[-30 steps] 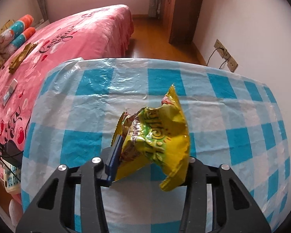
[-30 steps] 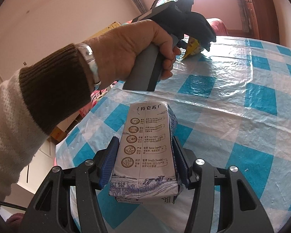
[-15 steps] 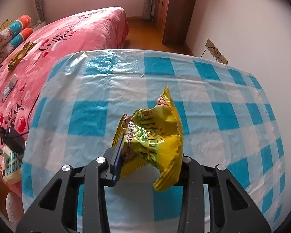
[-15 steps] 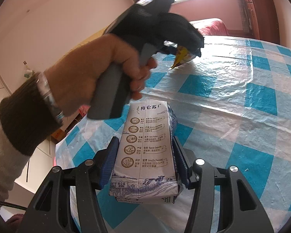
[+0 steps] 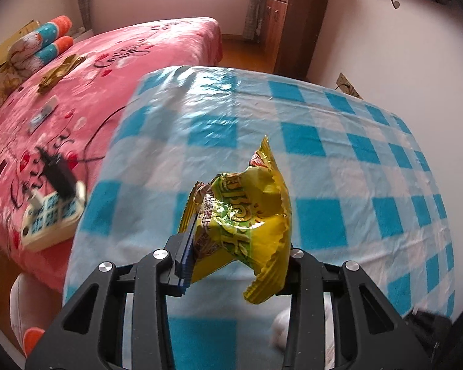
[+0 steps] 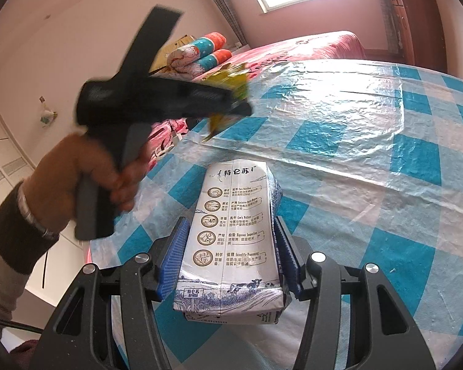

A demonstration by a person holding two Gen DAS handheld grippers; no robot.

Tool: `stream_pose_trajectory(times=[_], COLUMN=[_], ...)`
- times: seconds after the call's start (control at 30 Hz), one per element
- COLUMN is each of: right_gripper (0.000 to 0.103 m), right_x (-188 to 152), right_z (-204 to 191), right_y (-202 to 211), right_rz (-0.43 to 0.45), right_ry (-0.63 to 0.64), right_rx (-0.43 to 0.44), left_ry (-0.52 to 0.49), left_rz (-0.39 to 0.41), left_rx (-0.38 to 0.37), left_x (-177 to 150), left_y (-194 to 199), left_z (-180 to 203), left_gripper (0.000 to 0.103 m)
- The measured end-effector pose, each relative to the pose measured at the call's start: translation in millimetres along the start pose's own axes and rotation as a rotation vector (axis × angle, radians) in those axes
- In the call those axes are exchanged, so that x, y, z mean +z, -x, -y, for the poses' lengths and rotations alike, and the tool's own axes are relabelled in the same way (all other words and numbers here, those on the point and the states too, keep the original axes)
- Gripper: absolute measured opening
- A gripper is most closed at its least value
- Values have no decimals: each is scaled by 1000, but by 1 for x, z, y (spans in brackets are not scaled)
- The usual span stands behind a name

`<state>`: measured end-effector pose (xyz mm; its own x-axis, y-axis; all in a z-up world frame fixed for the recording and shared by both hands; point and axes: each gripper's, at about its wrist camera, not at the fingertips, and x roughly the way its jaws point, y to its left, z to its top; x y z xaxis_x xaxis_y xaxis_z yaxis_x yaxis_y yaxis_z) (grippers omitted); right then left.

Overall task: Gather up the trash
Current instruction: 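Carry the wrapper and blister pack with both tools over the orange bucket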

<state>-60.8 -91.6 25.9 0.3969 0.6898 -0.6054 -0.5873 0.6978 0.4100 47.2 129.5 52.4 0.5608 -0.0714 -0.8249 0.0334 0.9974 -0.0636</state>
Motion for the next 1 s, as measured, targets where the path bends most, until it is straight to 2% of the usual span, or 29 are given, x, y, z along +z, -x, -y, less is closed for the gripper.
stream_pose_trajectory(times=[0.47, 1.0], right_gripper=[56, 56], right_x=[0, 1], right_z=[0, 5], right_y=[-1, -7], right_rz=[4, -18], right_ry=[-12, -33], right_rx=[-32, -114], left_ry=[3, -16], left_rz=[32, 75], left_rx=[29, -13], left_x=[-57, -104], left_y=[39, 65], left_z=[-29, -30], left_gripper=[38, 38])
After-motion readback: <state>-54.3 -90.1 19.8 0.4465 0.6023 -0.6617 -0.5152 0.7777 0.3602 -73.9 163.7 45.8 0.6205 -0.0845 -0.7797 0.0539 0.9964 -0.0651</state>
